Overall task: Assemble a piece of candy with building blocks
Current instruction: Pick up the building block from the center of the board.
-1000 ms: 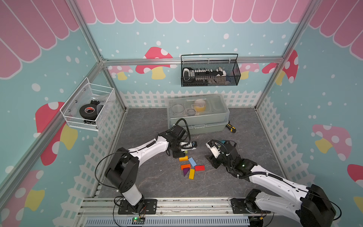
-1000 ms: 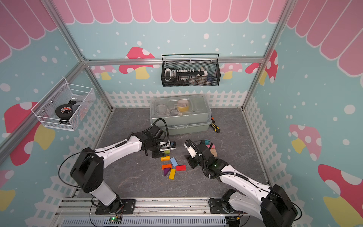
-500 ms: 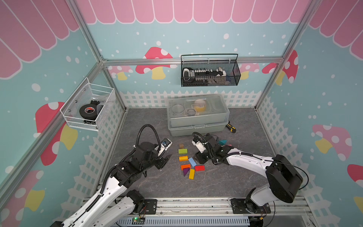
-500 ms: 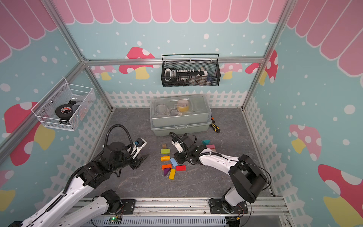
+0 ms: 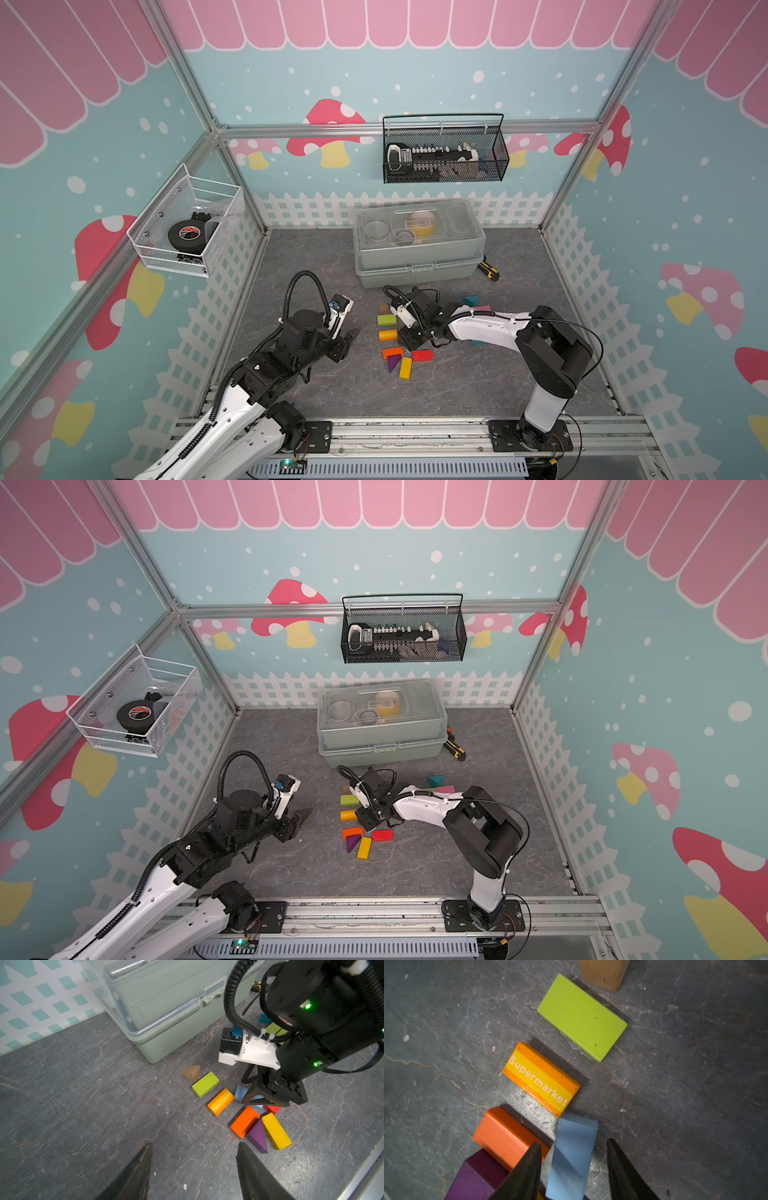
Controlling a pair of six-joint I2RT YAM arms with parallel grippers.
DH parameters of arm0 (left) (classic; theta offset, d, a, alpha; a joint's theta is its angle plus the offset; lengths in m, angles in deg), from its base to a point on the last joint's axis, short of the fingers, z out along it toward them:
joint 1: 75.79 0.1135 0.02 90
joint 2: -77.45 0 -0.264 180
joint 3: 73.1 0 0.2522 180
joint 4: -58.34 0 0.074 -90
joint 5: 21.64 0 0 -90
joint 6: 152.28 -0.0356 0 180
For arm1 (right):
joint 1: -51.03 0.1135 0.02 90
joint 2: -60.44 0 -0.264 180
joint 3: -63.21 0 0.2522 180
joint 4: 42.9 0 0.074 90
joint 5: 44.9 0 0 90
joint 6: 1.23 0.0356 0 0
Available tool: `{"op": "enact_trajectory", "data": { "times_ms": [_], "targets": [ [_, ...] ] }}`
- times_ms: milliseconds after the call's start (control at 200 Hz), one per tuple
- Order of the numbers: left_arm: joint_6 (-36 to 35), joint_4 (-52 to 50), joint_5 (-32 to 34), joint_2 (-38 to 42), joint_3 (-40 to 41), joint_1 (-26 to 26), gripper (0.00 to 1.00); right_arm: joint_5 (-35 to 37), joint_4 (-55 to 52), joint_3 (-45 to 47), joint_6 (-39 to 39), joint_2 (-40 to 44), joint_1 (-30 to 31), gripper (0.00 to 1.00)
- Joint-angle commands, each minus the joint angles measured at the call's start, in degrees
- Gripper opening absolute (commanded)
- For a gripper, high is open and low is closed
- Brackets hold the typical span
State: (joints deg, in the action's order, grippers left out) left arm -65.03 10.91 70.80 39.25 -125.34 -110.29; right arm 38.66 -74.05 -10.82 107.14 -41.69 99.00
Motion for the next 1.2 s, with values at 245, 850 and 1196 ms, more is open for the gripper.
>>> {"op": "enact_trajectory", "data": {
  "times_ms": [245, 850, 1196],
  "targets": [
    [0.2, 0.8, -0.2, -0.8, 0.9, 0.4, 0.64, 3.7, -4.5, -1.0, -0.1, -1.3, 0.8, 0.42],
    [0.1, 0.5, 0.7, 0.0, 0.7, 0.4, 0.63, 2.5, -5.3, -4.0, -29.0, 0.3, -0.7, 0.19],
    [1.3, 0.4, 2.5, -0.7, 0.5, 0.3, 0.62, -7.3, -17.5, -17.4, -46.6, -8.1, -11.2, 0.18]
  ]
}}
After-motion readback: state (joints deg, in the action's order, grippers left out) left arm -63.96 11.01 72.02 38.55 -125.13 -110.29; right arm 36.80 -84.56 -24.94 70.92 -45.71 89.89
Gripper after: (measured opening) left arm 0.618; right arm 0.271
